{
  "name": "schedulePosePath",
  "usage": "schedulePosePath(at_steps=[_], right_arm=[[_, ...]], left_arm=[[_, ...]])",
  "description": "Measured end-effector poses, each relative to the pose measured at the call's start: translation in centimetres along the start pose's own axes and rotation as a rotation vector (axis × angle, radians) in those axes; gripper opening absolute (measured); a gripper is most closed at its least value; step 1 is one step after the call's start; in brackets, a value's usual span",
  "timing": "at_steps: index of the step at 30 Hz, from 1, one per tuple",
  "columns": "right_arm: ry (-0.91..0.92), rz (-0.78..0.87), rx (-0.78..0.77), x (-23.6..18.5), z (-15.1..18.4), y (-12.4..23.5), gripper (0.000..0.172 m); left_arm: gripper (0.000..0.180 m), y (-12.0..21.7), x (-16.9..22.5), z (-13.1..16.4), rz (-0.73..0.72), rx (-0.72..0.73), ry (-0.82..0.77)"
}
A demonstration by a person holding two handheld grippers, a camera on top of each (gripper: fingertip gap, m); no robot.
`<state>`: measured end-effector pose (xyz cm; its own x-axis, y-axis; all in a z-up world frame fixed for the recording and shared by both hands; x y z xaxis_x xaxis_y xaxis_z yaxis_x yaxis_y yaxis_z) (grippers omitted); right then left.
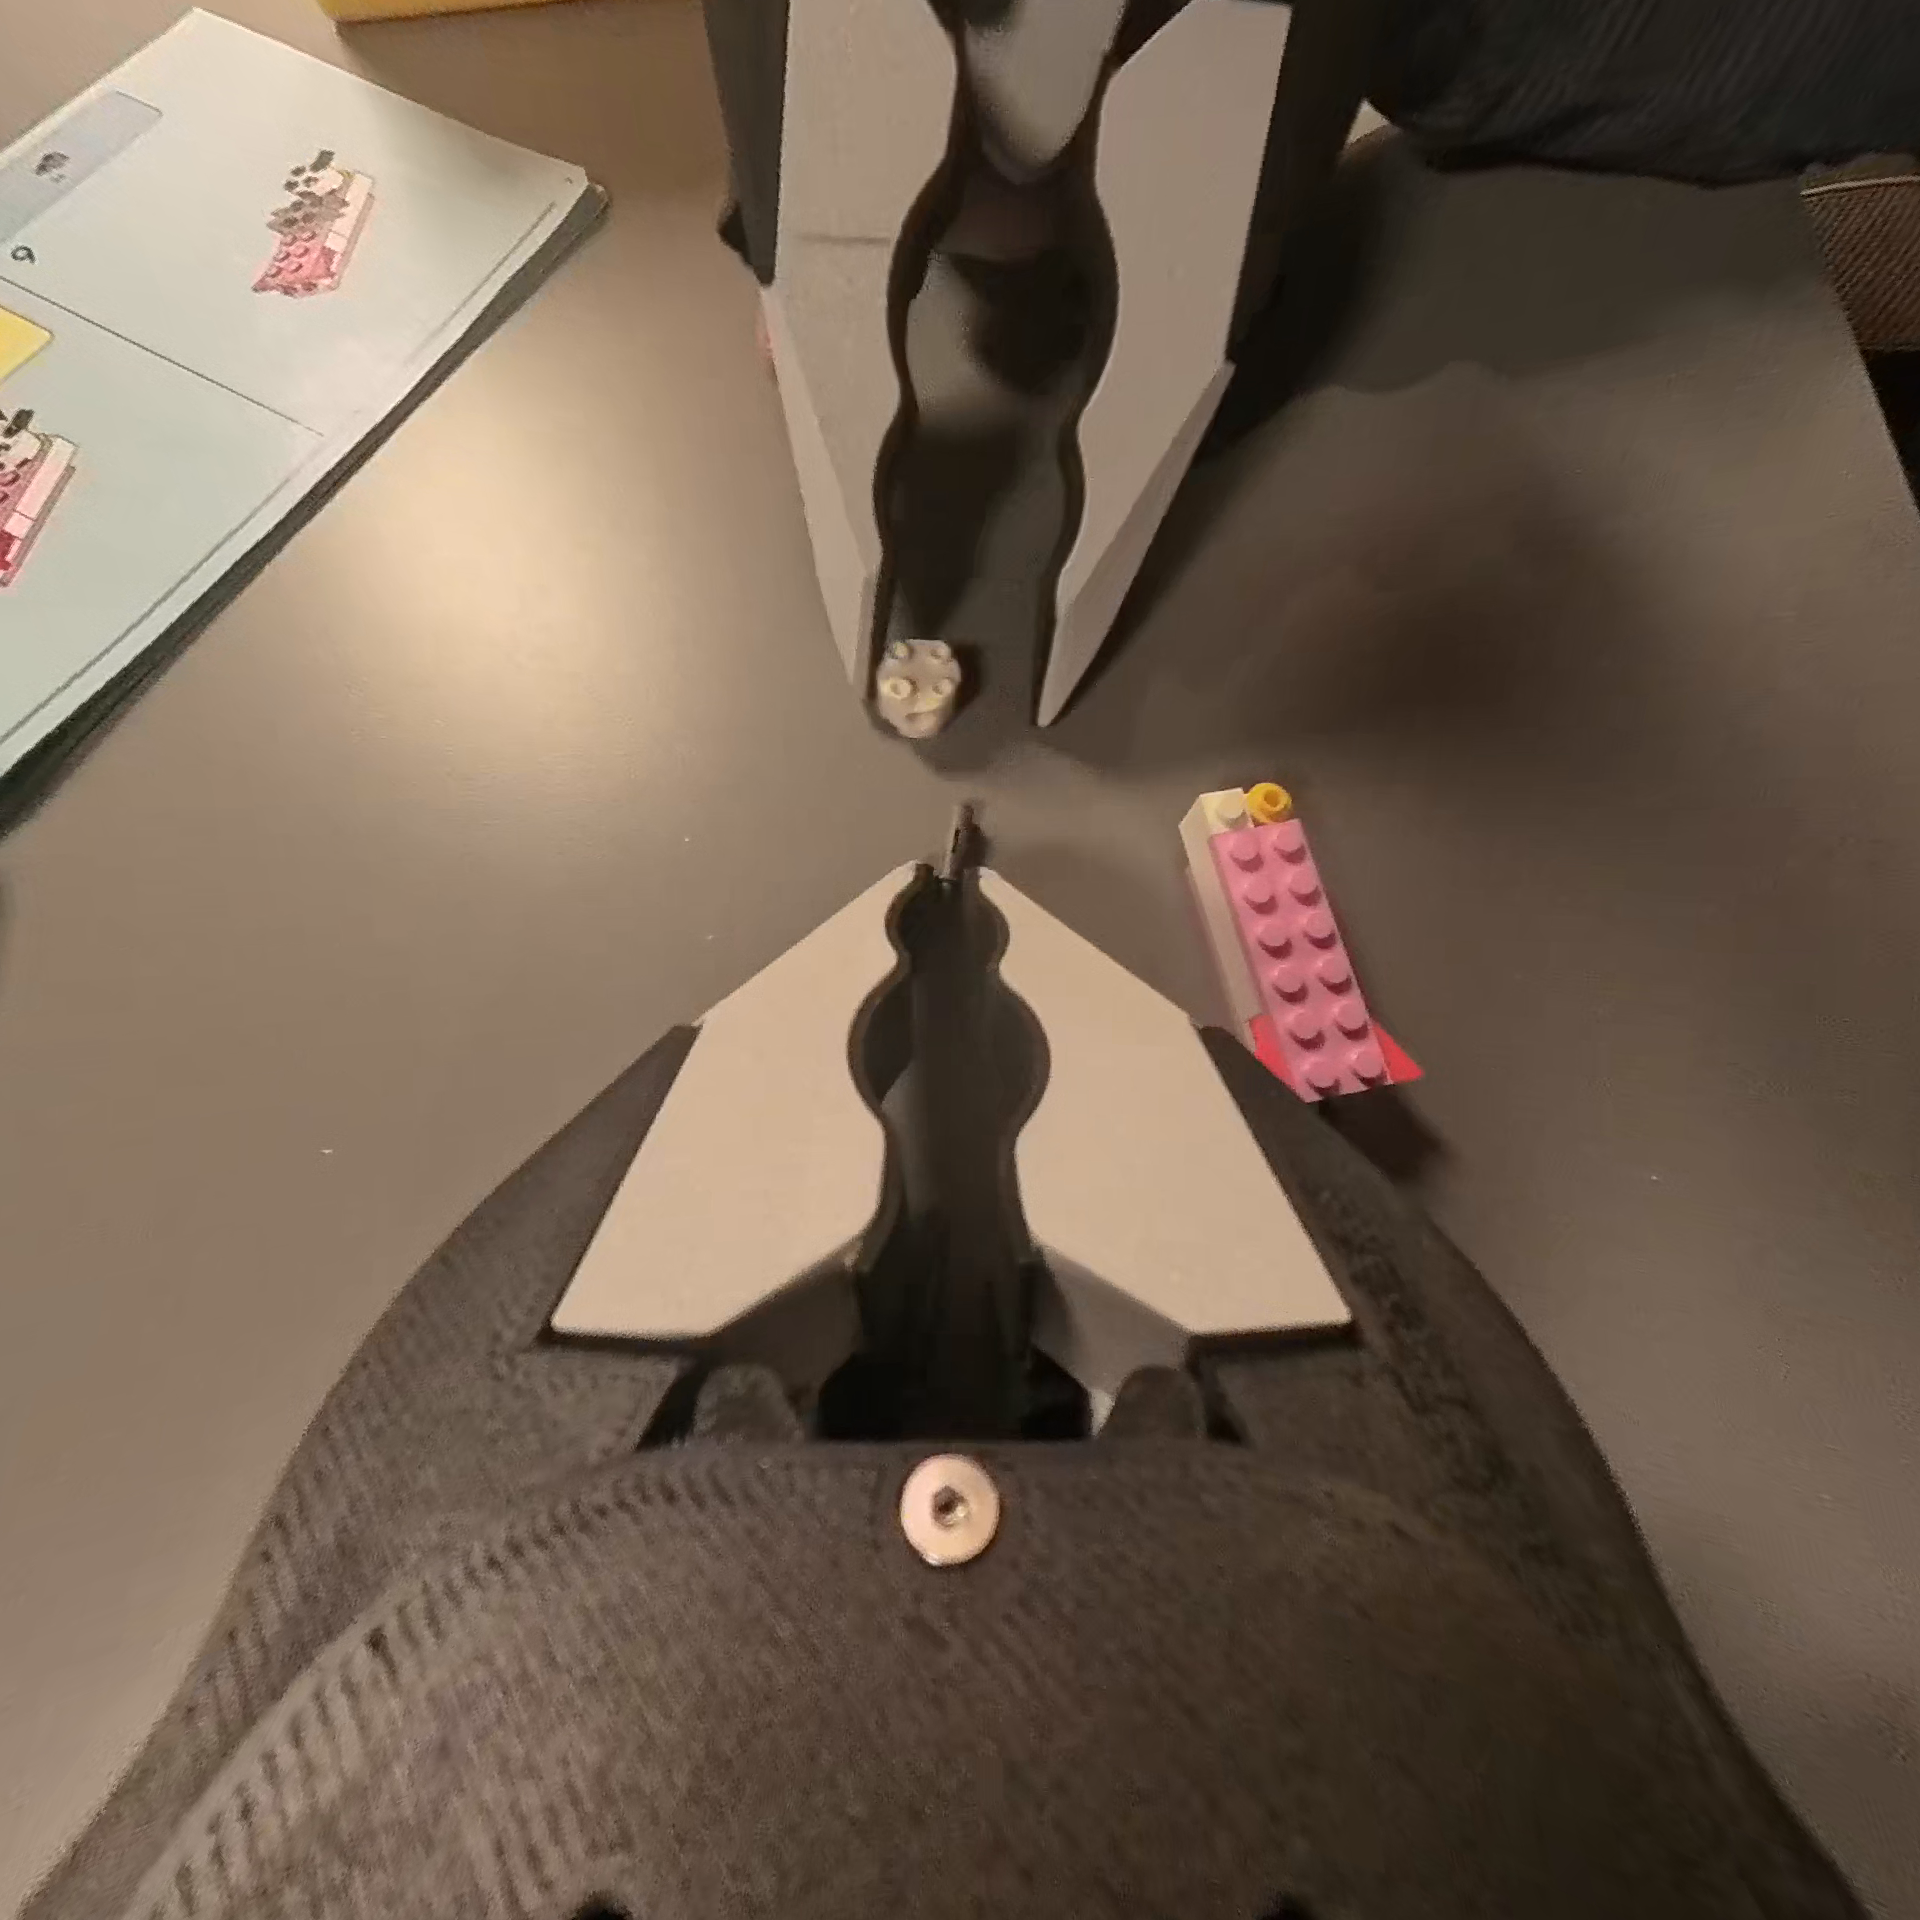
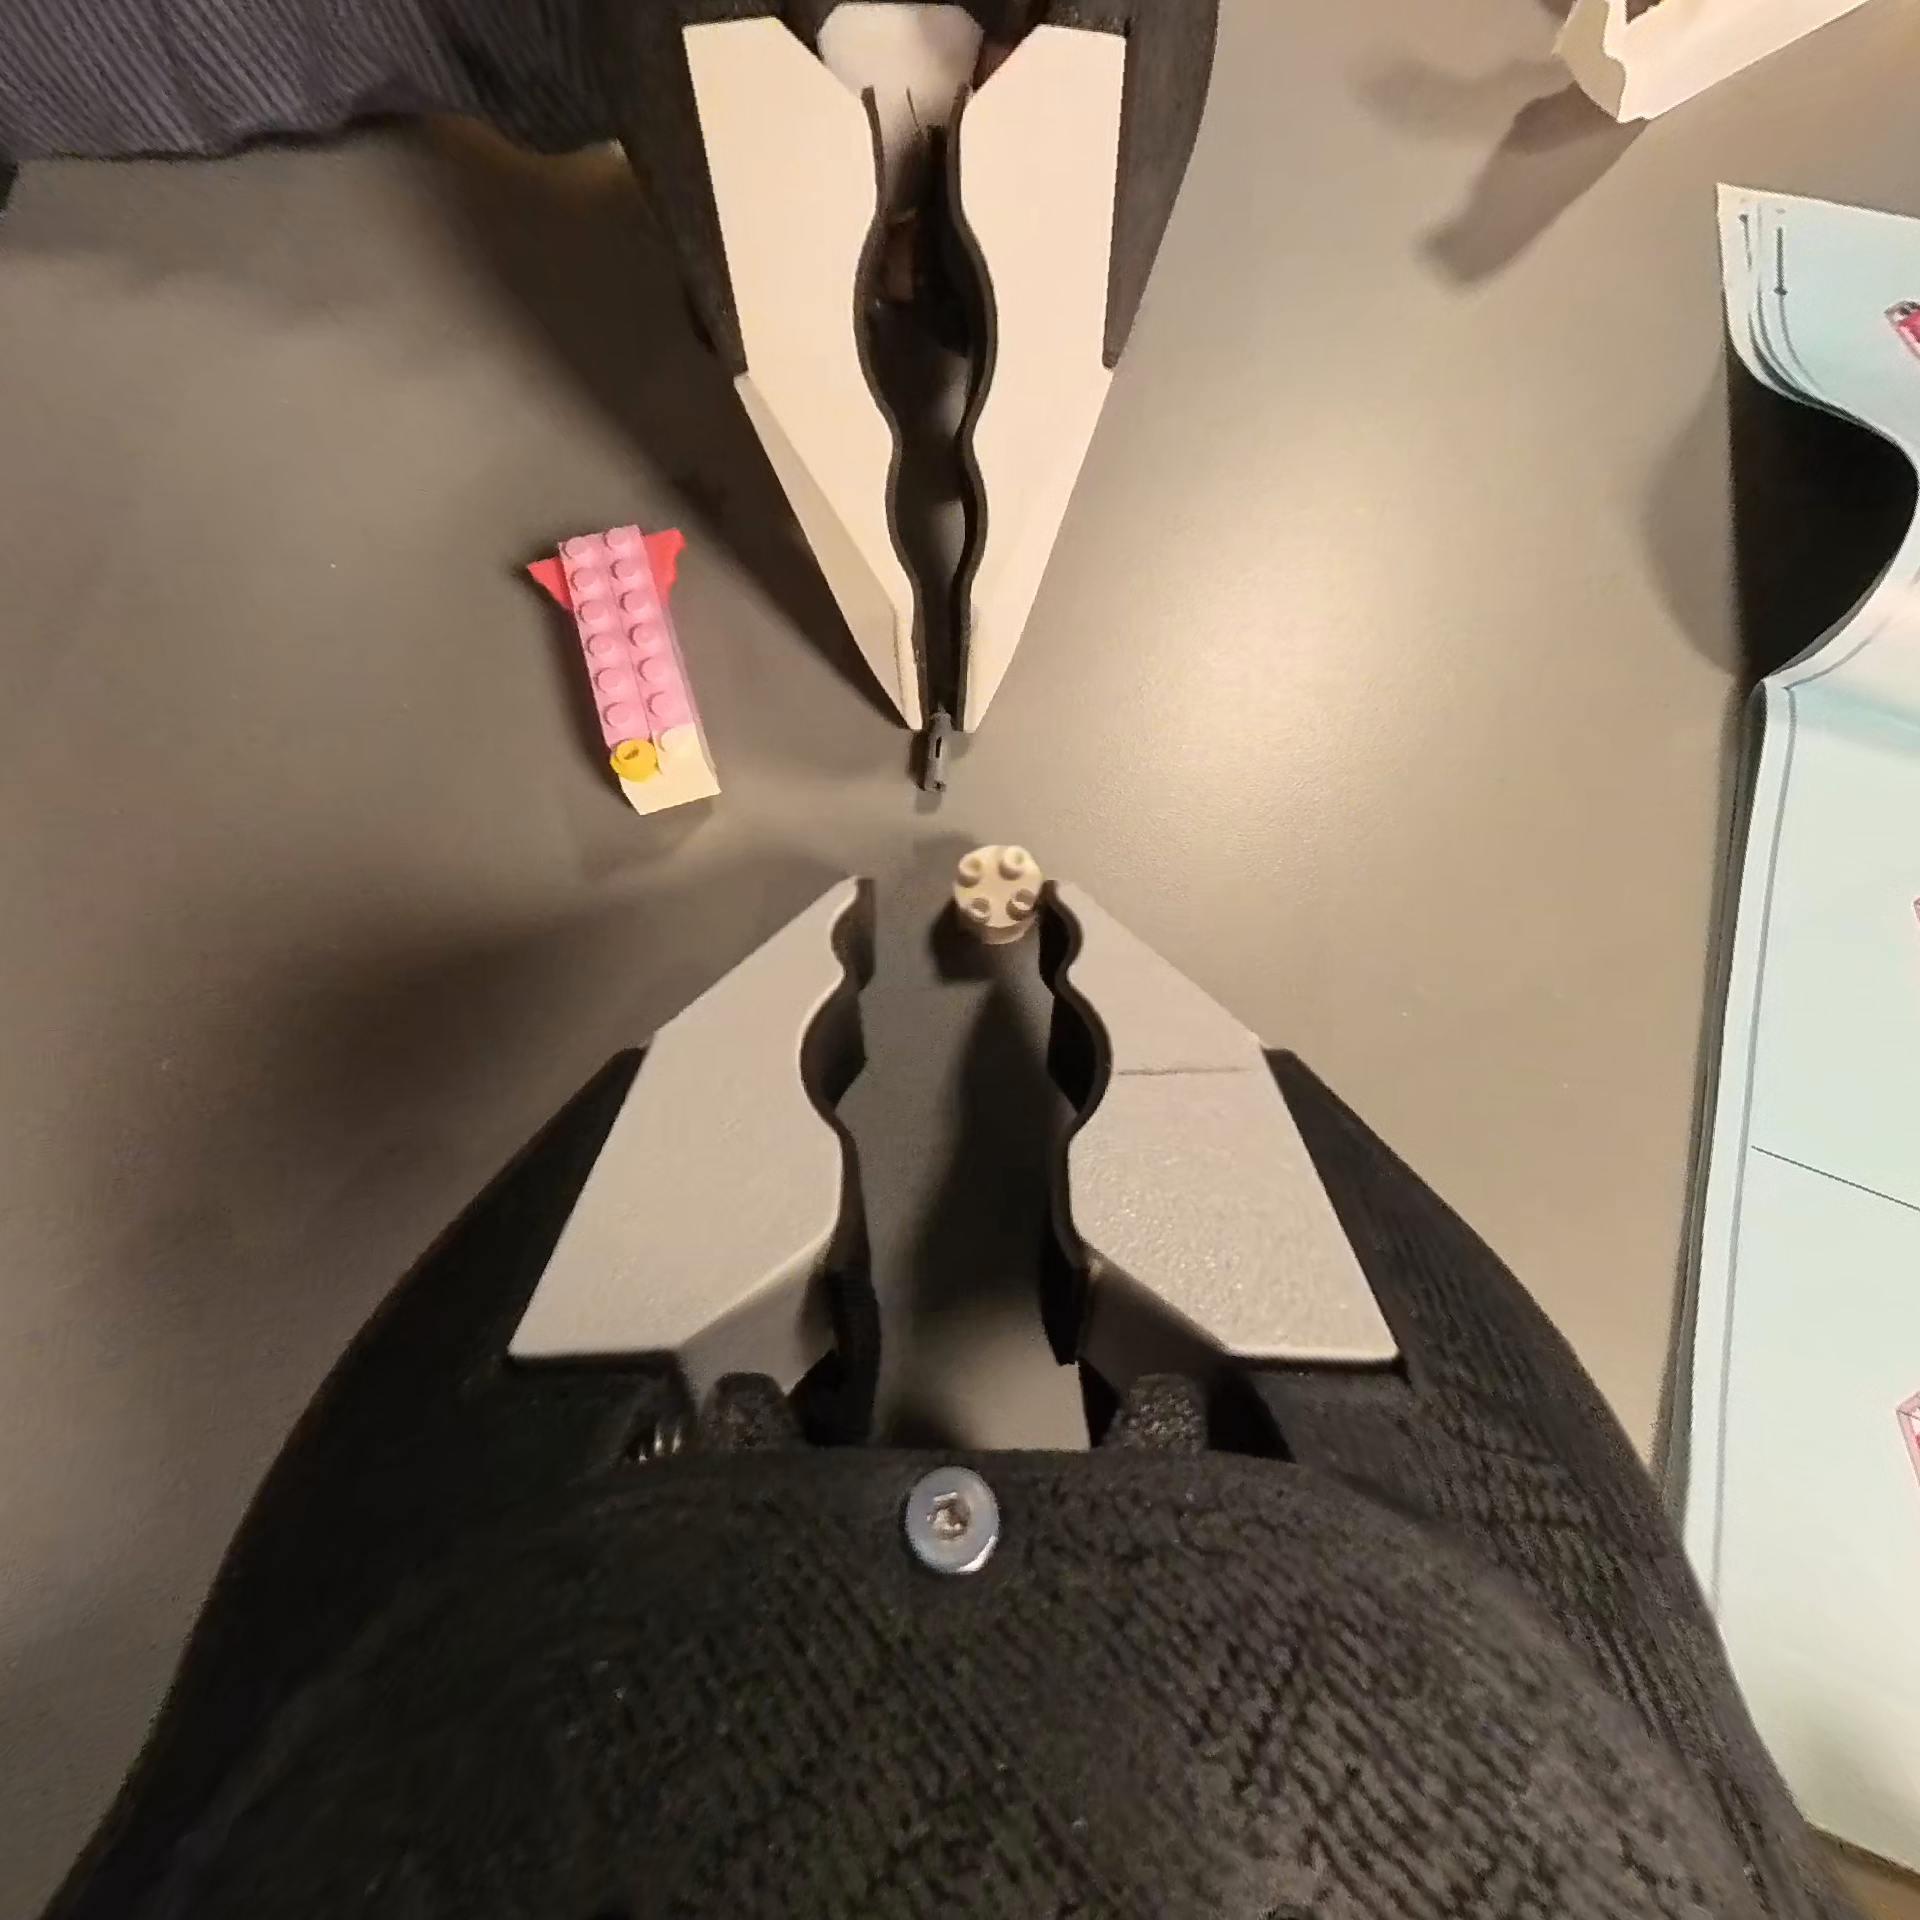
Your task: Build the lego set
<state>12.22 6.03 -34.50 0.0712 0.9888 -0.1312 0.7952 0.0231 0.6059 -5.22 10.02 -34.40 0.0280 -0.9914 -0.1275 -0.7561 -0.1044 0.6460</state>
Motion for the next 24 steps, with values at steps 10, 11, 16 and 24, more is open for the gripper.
schedulePosePath(at_steps=[10,11,16,24], right_arm=[[0.476,0.304,0.048,-2.1,-1.0,-0.4,0.027],[0.533,0.357,-0.011,-2.3,-1.0,-0.8,0.027],[0.756,0.558,-0.210,-2.8,-1.3,-2.5,0.025],[0.837,0.688,-0.269,-2.9,-1.7,-2.7,0.004]], left_arm=[[0.004,1.0,-0.4,-0.1,-0.022,0.078,0.169],[0.004,1.1,-0.6,-0.1,-0.021,0.082,0.200],[0.004,1.1,-0.8,-0.4,0.076,0.122,0.372],[0.004,1.2,-1.0,-0.8,0.083,0.152,0.489]])
Point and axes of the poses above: each gripper's, where its closed fingertips meet, y back along the fingers, z out of its underside, x = y × z across the jaws, the point moved 10 cm from there along y, back along the fingers, and after that the axes turned 15 degrees about -z, right-handed, at the moved point
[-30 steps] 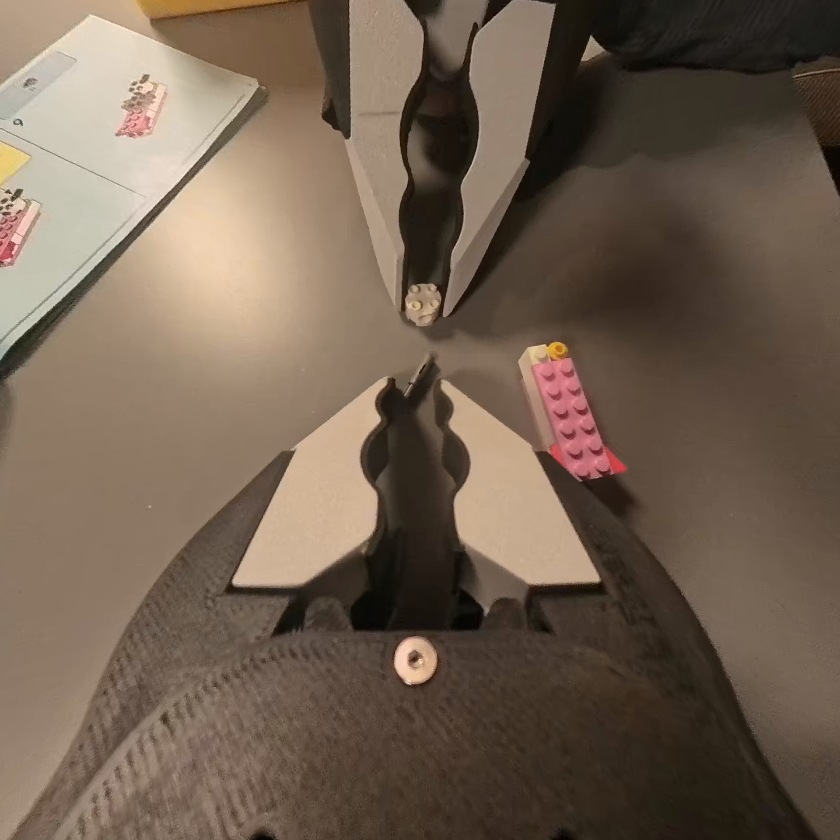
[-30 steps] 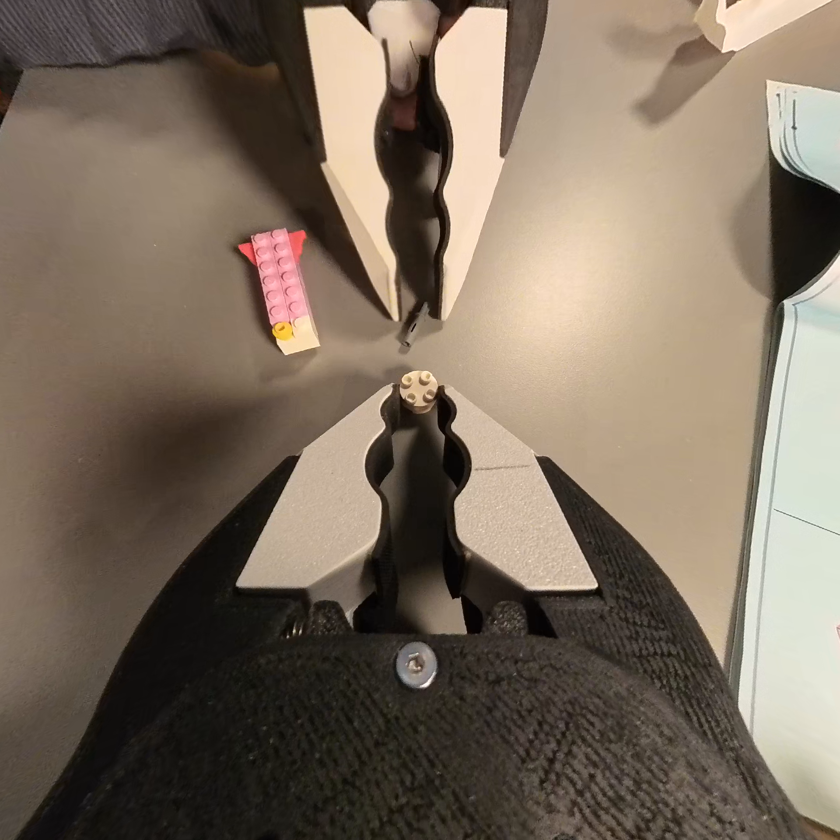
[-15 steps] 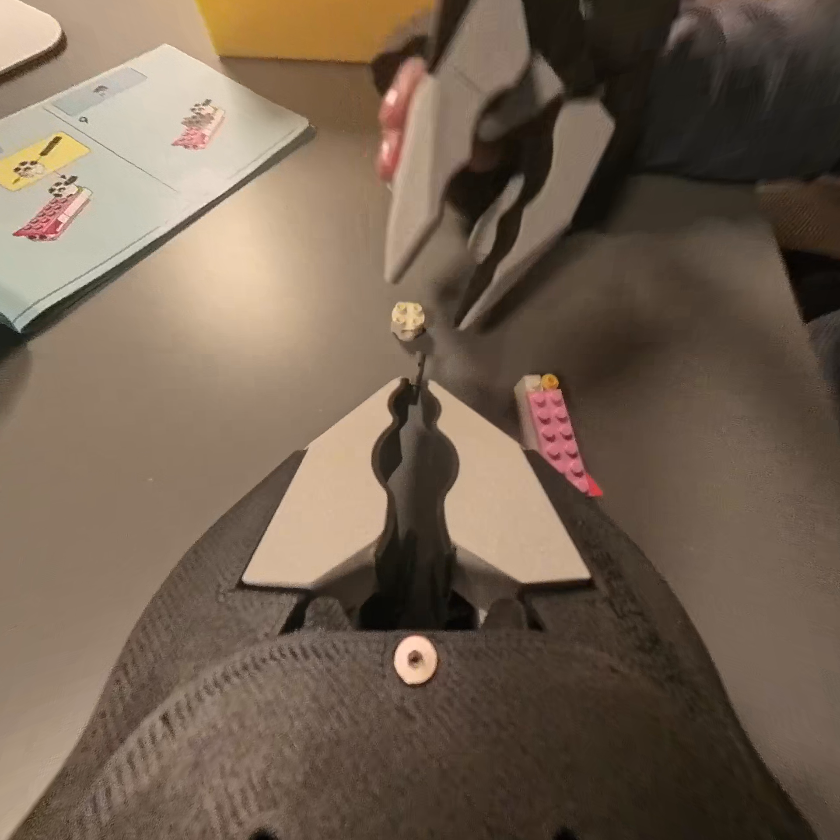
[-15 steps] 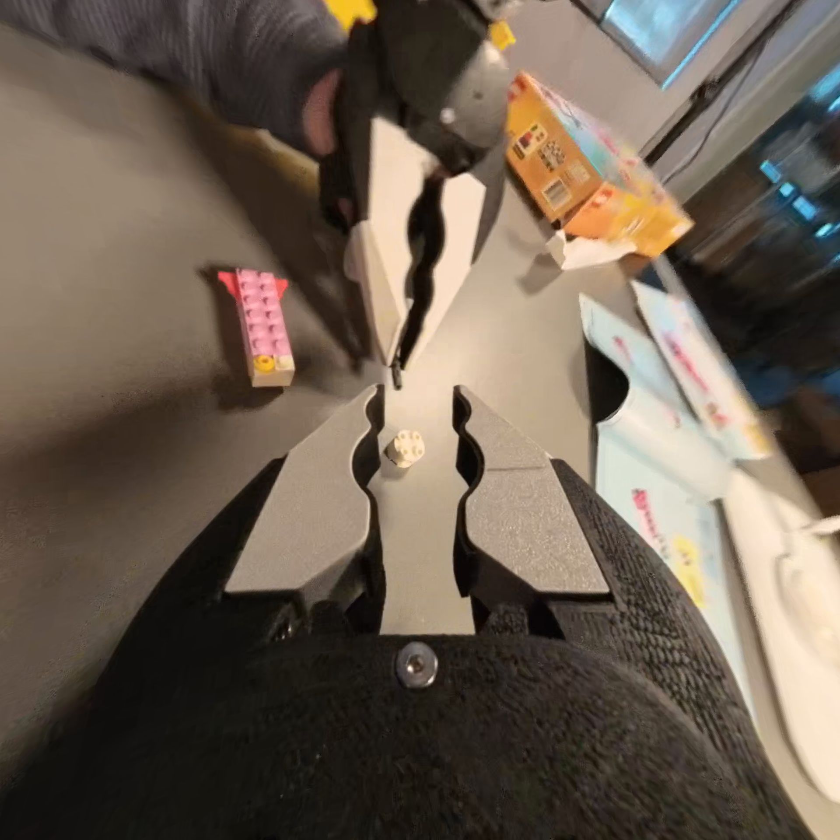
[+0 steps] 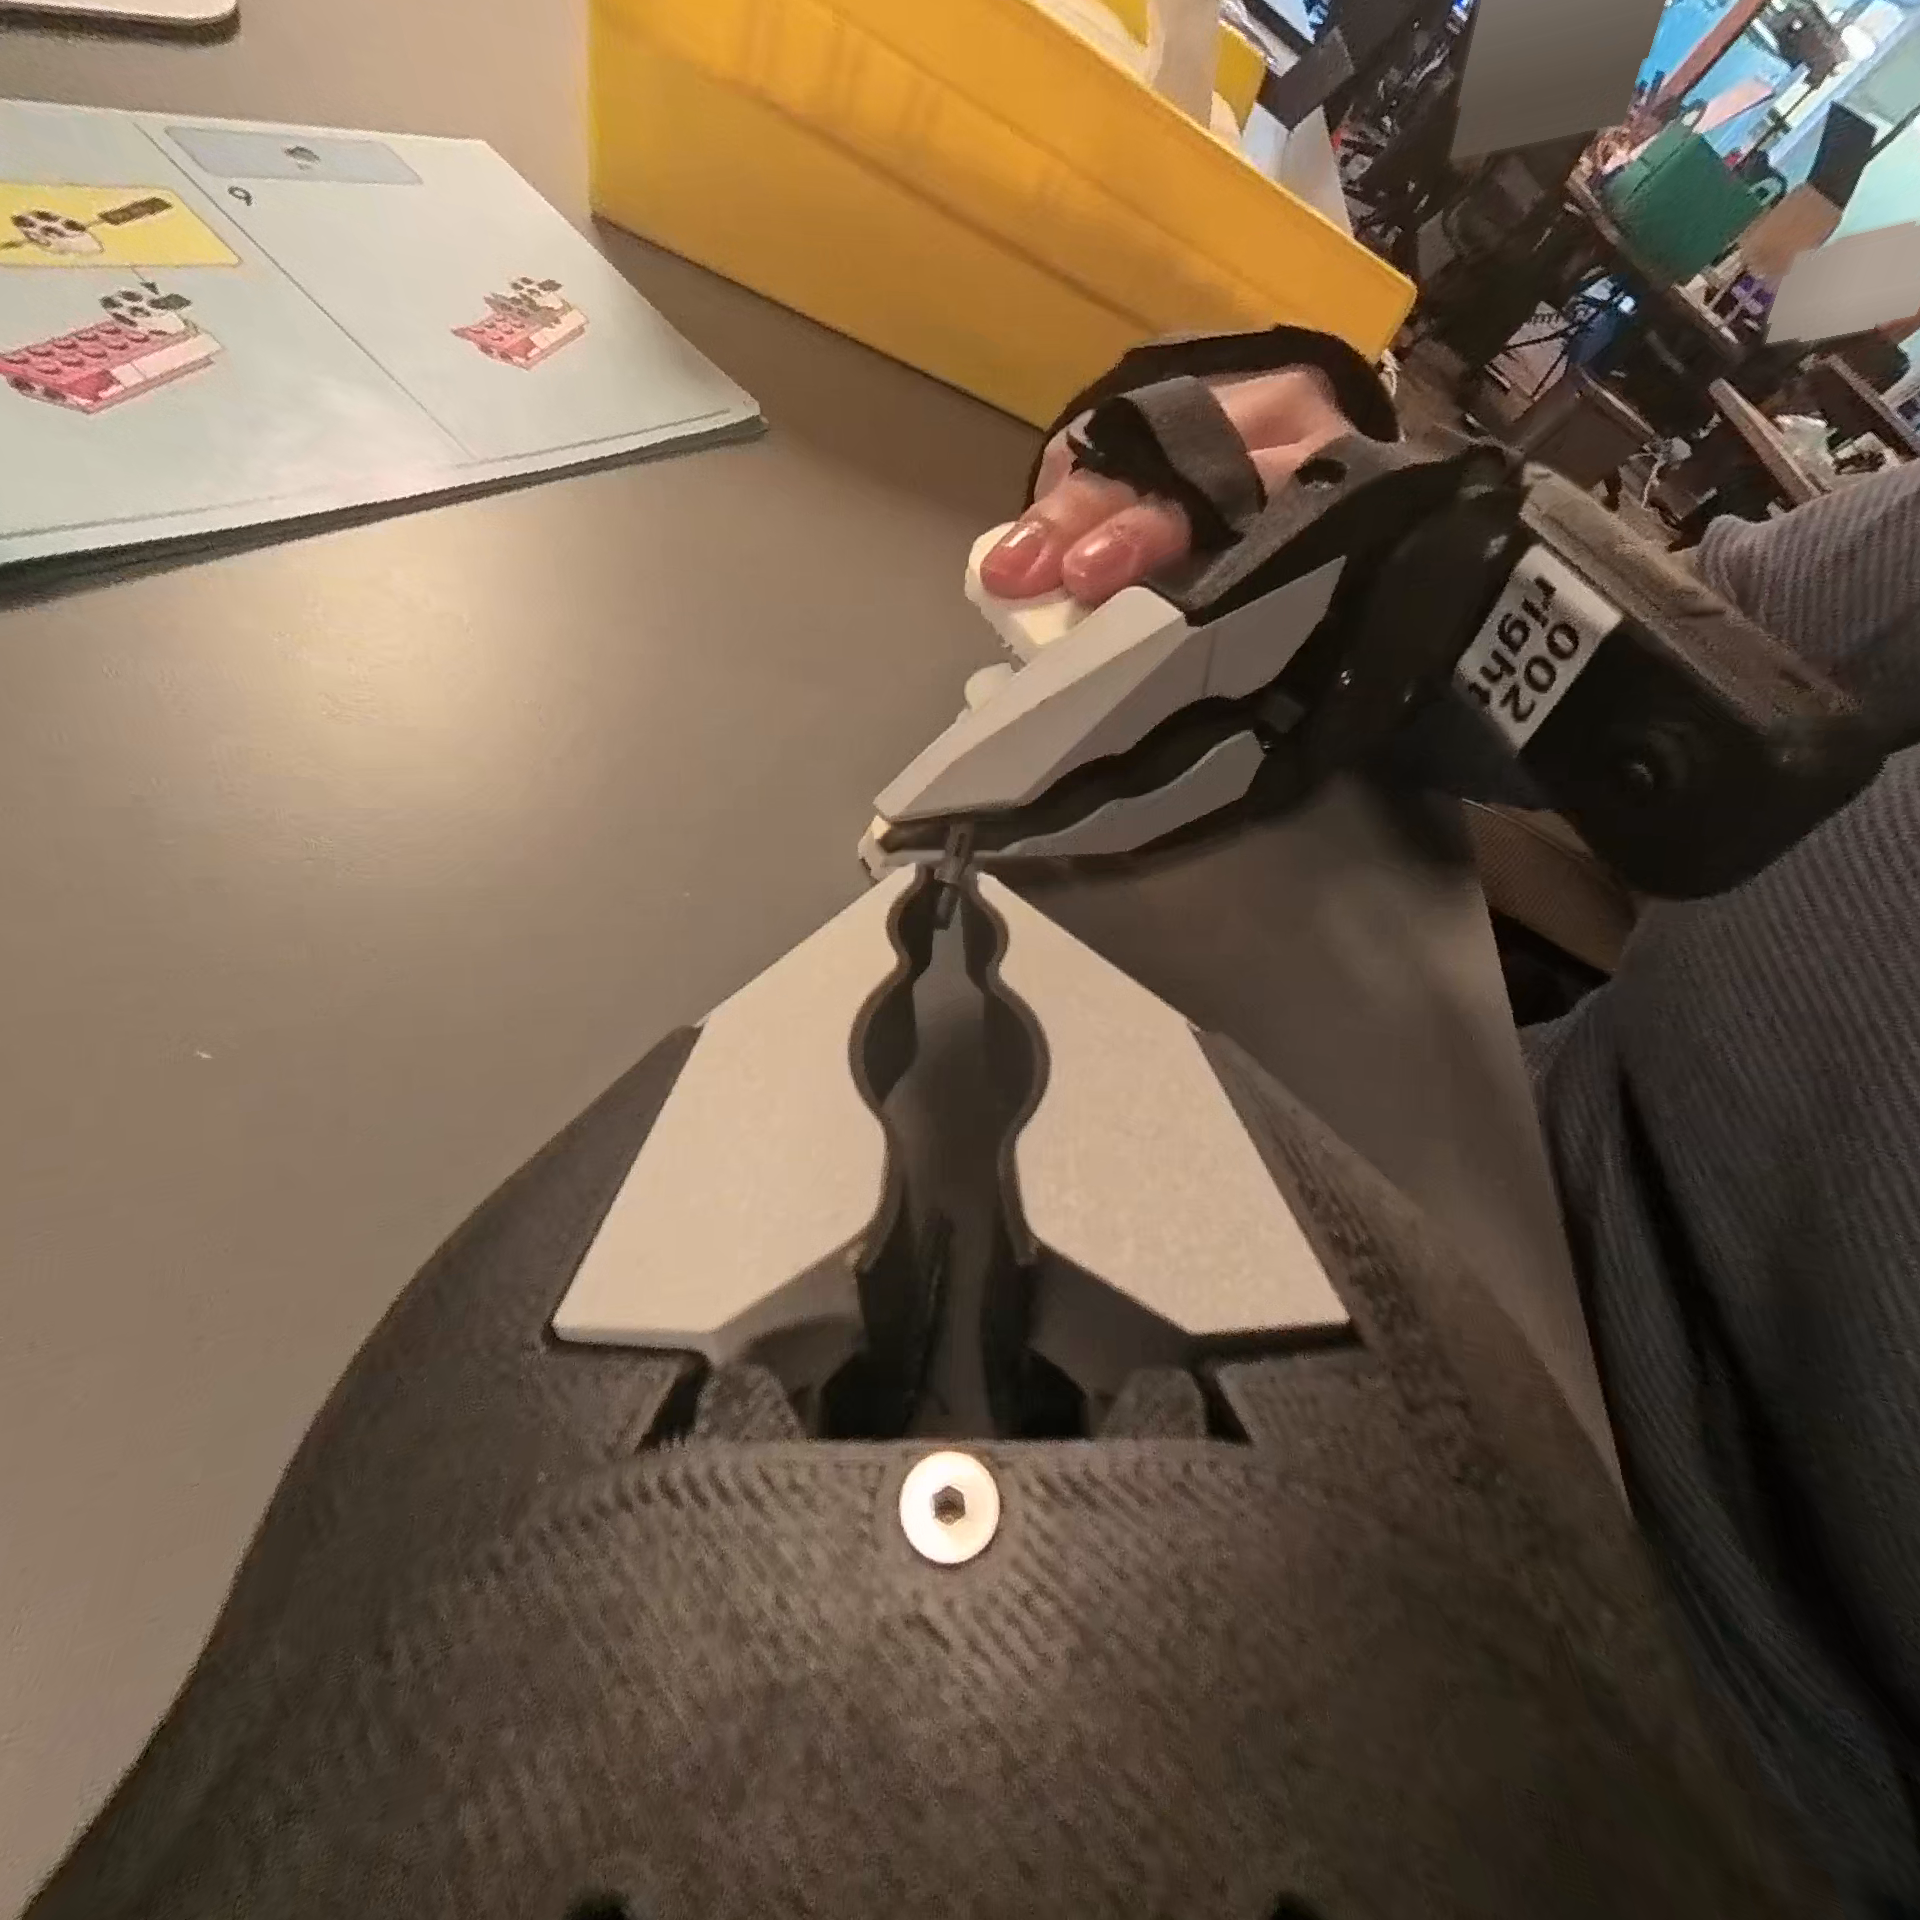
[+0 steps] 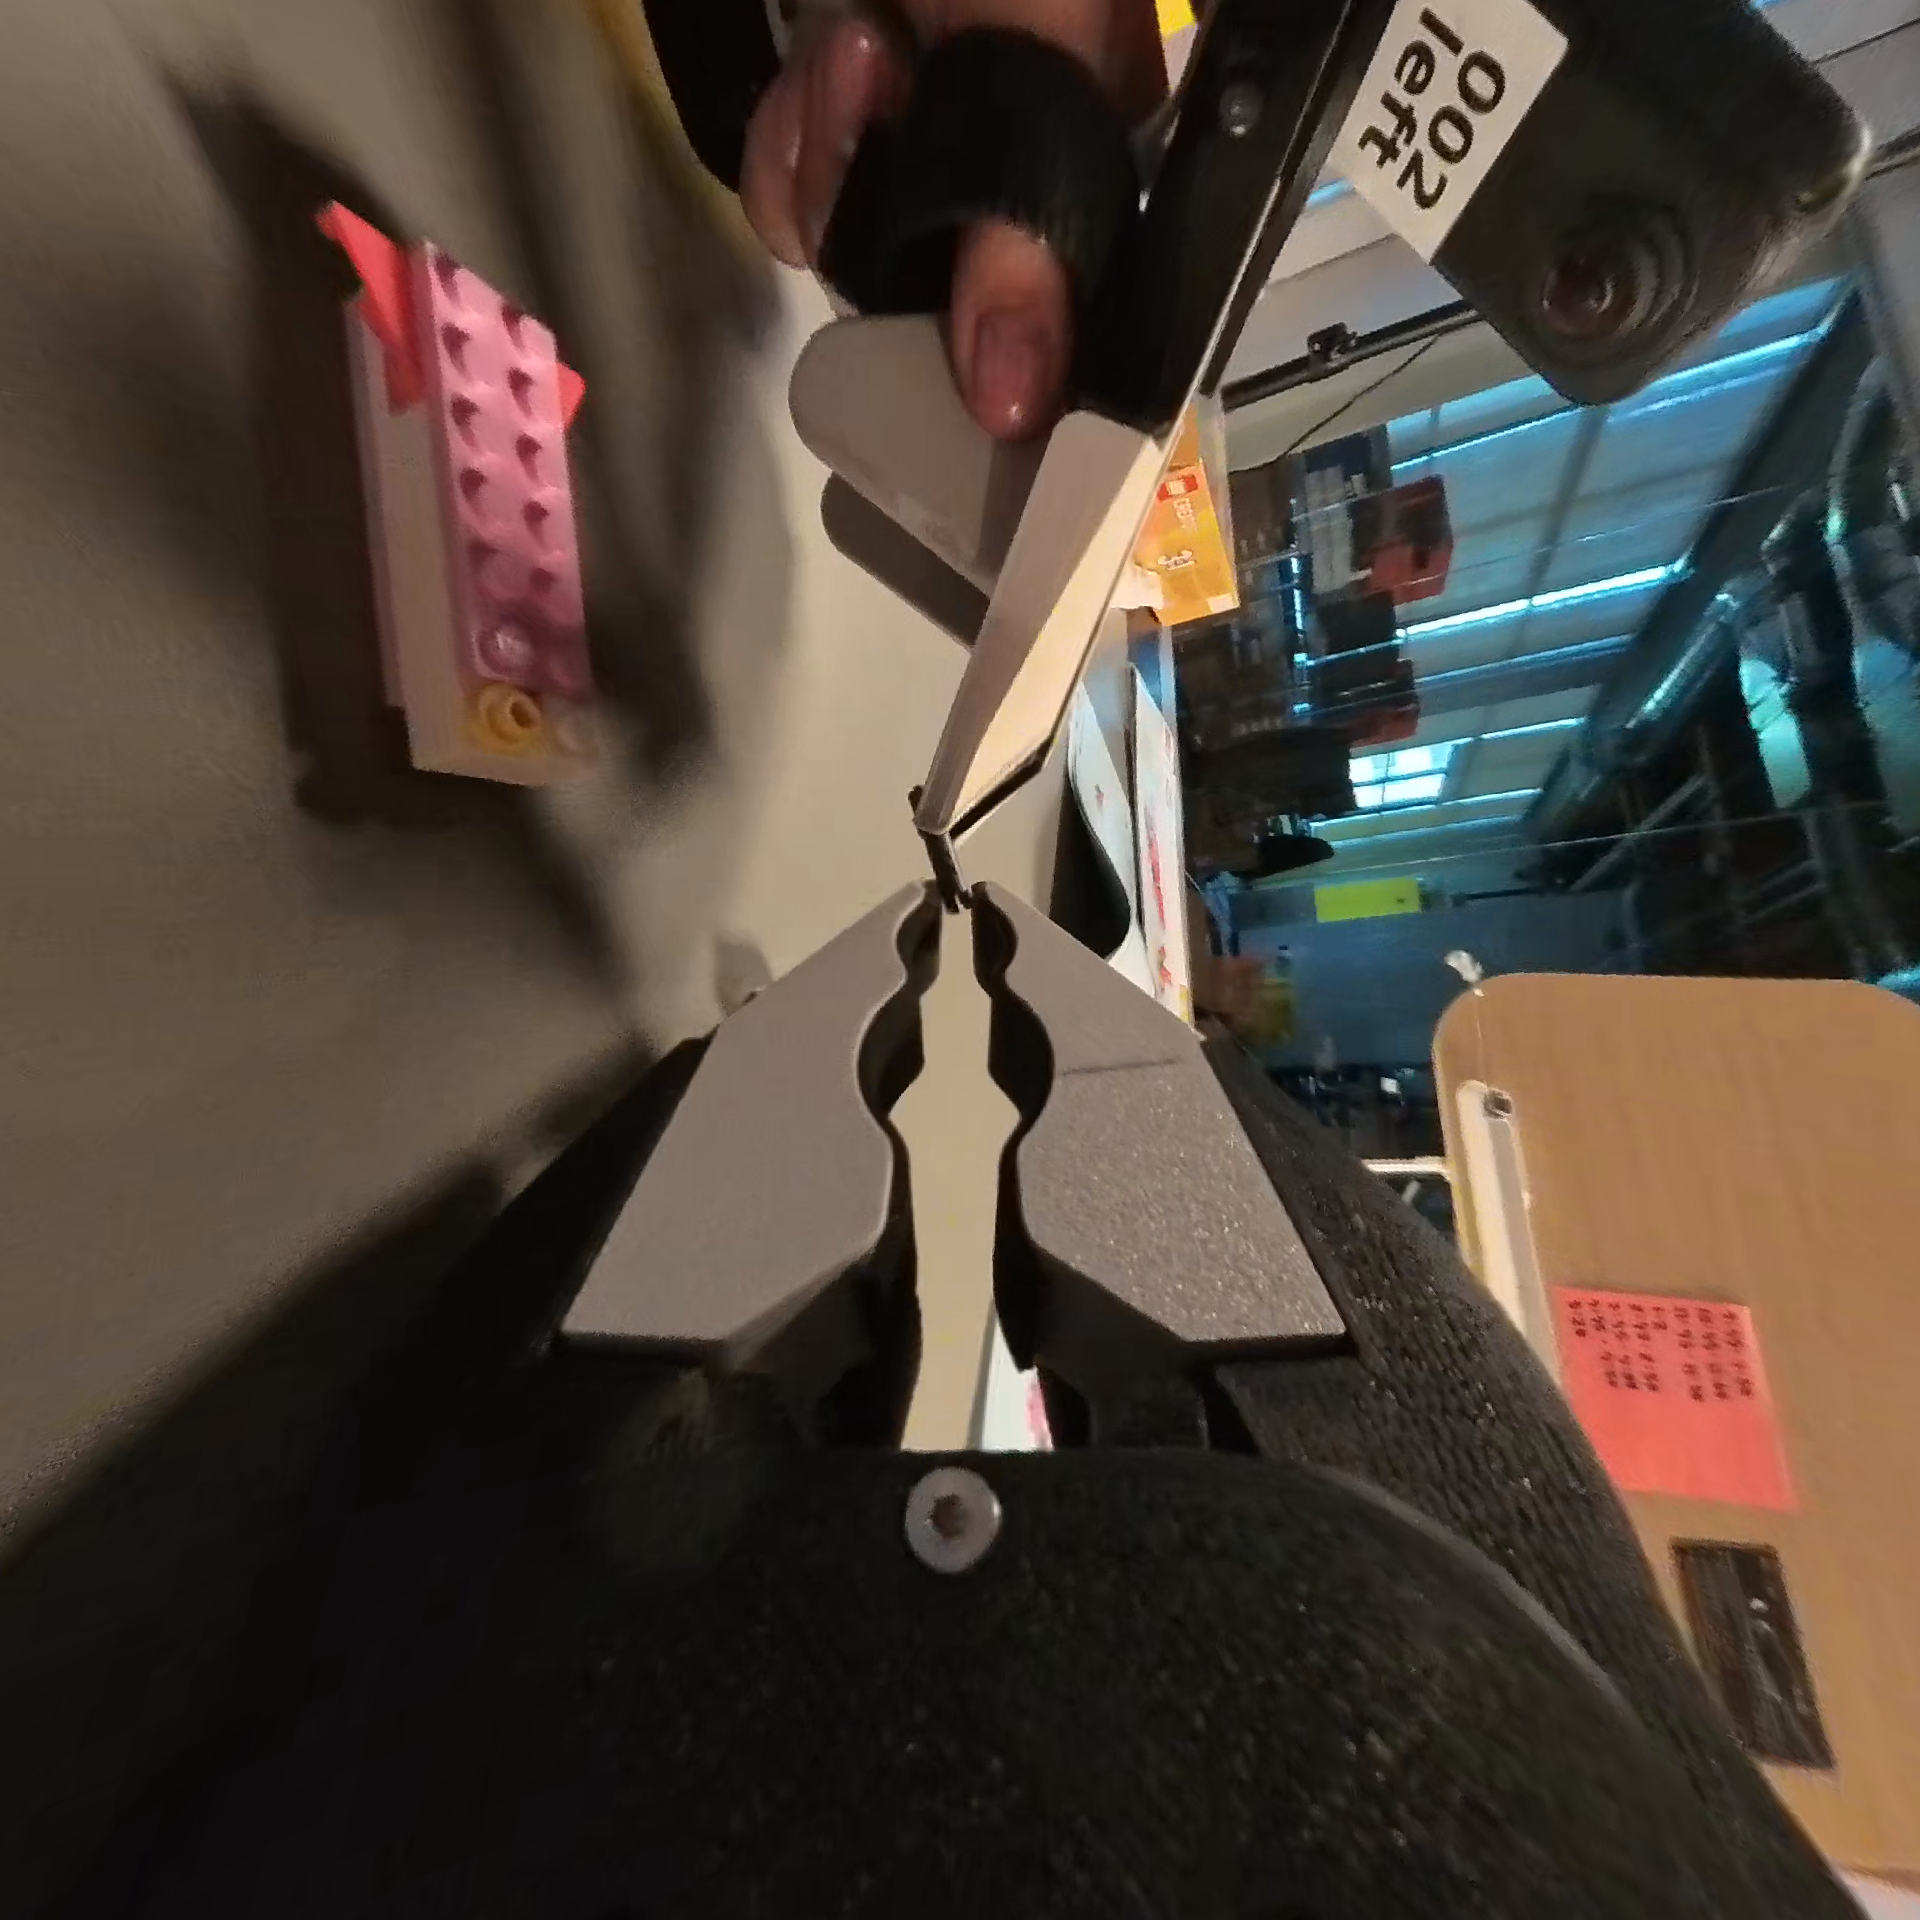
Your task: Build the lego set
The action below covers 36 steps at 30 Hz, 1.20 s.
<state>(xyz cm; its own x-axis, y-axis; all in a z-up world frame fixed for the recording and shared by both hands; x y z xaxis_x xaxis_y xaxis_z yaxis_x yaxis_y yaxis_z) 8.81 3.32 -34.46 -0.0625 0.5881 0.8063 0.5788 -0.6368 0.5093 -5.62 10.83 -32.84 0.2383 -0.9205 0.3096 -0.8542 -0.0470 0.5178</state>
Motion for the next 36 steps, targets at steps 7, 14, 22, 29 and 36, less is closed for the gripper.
schedulePosePath(at_steps=[7,14,22,29,36], right_arm=[[-0.009,0.091,-0.038,0.9,-0.3,0.3,0.001],[-0.016,0.105,-0.050,1.0,0.0,0.4,0.001],[0.004,0.089,-0.056,0.7,-0.3,0.3,0.001],[-0.020,0.056,-0.092,0.7,-0.2,-0.2,0.002],[-0.040,0.032,-0.098,0.6,-0.1,-0.5,0.001]], left_arm=[[0.020,1.1,0.0,-0.7,0.001,0.188,0.019],[0.031,1.4,2.7,-0.7,-0.386,0.234,-0.552],[0.015,-0.2,4.4,0.2,-0.559,0.140,-0.879],[0.005,-0.9,4.7,0.6,-0.708,0.078,-1.056],[0.004,-1.5,4.8,1.1,-0.780,0.032,-1.190]])
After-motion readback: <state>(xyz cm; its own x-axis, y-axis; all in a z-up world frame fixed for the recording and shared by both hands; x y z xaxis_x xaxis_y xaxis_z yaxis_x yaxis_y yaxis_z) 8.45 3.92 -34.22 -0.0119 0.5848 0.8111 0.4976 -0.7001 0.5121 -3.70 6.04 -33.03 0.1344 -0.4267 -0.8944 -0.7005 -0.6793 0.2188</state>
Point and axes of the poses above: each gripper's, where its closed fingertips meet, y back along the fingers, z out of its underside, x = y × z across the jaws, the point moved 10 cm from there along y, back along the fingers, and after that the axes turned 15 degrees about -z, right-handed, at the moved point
